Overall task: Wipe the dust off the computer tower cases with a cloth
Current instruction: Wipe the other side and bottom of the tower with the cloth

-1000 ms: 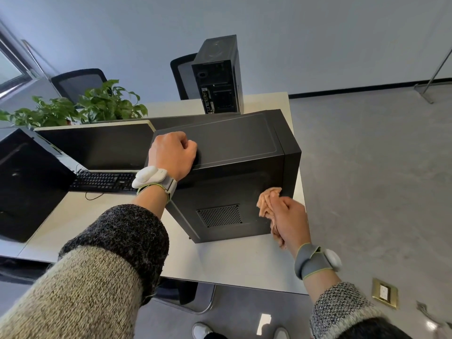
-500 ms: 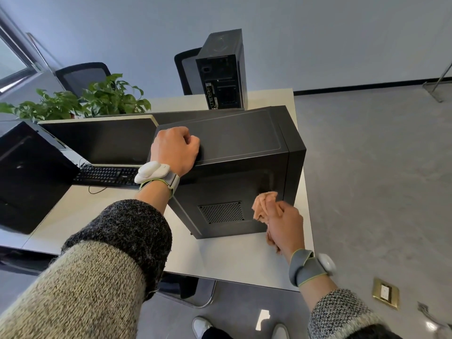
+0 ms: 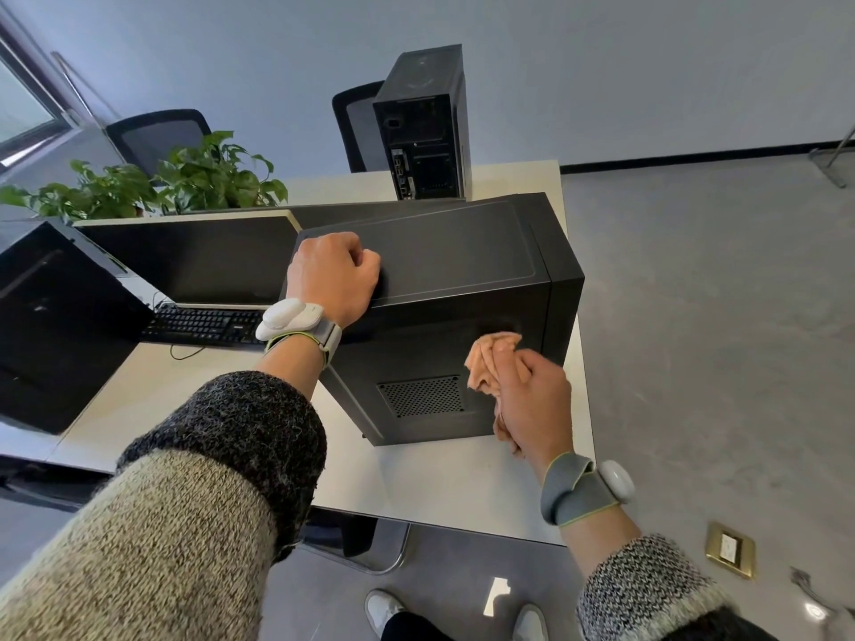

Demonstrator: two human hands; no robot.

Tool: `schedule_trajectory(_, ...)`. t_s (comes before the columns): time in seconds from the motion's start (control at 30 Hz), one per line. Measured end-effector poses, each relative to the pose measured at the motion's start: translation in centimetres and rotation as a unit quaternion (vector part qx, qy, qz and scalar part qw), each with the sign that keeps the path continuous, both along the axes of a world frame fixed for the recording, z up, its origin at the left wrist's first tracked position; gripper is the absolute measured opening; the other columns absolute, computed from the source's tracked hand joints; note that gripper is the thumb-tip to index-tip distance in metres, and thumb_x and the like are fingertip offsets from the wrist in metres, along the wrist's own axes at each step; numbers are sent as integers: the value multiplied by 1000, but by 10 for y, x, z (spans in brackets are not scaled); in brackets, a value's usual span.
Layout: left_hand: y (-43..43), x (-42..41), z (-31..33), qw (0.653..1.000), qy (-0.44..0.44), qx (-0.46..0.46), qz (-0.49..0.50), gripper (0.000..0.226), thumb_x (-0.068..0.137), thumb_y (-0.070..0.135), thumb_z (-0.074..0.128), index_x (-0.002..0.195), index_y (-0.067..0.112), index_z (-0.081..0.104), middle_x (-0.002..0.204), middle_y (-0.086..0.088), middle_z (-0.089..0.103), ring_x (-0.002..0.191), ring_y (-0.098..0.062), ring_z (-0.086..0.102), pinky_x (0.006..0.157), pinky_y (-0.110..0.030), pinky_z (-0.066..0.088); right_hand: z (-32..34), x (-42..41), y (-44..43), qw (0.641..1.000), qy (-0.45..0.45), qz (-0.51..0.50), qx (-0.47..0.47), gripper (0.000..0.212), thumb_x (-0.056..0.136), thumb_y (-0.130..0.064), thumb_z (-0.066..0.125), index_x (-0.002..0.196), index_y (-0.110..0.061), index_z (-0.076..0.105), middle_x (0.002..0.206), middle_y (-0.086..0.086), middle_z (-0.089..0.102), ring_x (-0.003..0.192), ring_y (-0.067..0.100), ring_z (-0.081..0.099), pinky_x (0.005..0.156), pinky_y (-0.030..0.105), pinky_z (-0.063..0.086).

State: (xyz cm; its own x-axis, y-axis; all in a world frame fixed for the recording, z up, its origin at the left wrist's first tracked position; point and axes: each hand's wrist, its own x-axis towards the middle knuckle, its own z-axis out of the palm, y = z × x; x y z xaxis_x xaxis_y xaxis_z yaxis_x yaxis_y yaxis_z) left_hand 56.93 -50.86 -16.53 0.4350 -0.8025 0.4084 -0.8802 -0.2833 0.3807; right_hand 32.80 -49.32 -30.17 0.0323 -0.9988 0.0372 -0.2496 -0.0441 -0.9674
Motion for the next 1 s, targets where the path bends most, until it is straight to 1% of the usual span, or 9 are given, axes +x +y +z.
schedule_trajectory(0.1,0,1,-1,1000,-2,-1,-4,33,93,30,57,61,20,54,61,2,55,58,-14,50,56,-28,35,-3,6,0,1000,-6,-5,8,45,107,-50,55,80,-18,71,67,2,65,62,21,62,57,38,52)
schedule_trajectory(0.27,0,2,-2,1000,-3,-3,-3,33,92,29,57,61,19,54,61,2,54,57,-13,49,54,-26,33,-27,6,9,978,-12,61,197,69,103,-60,55,80,3,71,66,20,67,59,33,64,63,52,55)
schedule_trajectory(0.37,0,1,-1,1000,-6,-2,-1,32,92,30,57,63,18,56,61,2,55,57,-13,49,53,-24,32,-6,14,7,987,-78,65,123,66,106,-54,54,77,3,68,65,25,60,53,29,55,55,43,51)
schedule_trajectory(0.47,-1,2,-2,1000,-7,-1,-3,31,92,30,56,63,19,56,61,4,55,57,-12,50,53,-24,32,5,20,6,995,-80,33,42,55,108,-50,53,76,-7,67,63,11,59,54,21,53,52,32,46)
schedule_trajectory(0.53,0,2,-3,1000,-2,-1,-5,32,92,30,56,63,19,56,61,3,56,58,-15,51,55,-26,33,-5,20,9,995,-72,22,69,55,106,-51,55,77,-6,66,62,10,60,52,16,55,52,36,48)
schedule_trajectory(0.6,-1,3,-3,1000,-2,-2,-1,31,91,30,57,63,17,57,62,1,57,60,-18,52,57,-28,34,-21,19,14,984,-68,56,158,63,104,-55,57,80,1,69,70,20,68,58,28,64,59,49,54)
schedule_trajectory(0.67,-1,3,-3,1000,-2,-3,-1,31,91,30,57,64,15,58,62,0,57,61,-20,53,59,-29,35,-24,17,17,969,-81,83,219,65,104,-57,57,81,1,75,73,23,71,63,35,65,64,48,53)
schedule_trajectory(0.9,-2,3,-3,1000,-6,-2,-5,31,91,31,57,64,16,58,62,1,56,60,-18,52,56,-28,34,-1,28,13,985,-129,55,100,59,108,-56,50,78,-9,69,66,22,55,57,27,51,56,39,43)
schedule_trajectory(1.0,-1,4,-3,1000,-3,-2,-7,32,91,31,57,63,18,56,62,2,56,61,-20,54,61,-29,38,-12,27,16,974,-120,66,177,61,104,-58,55,81,-4,72,65,14,58,64,28,53,64,43,44)
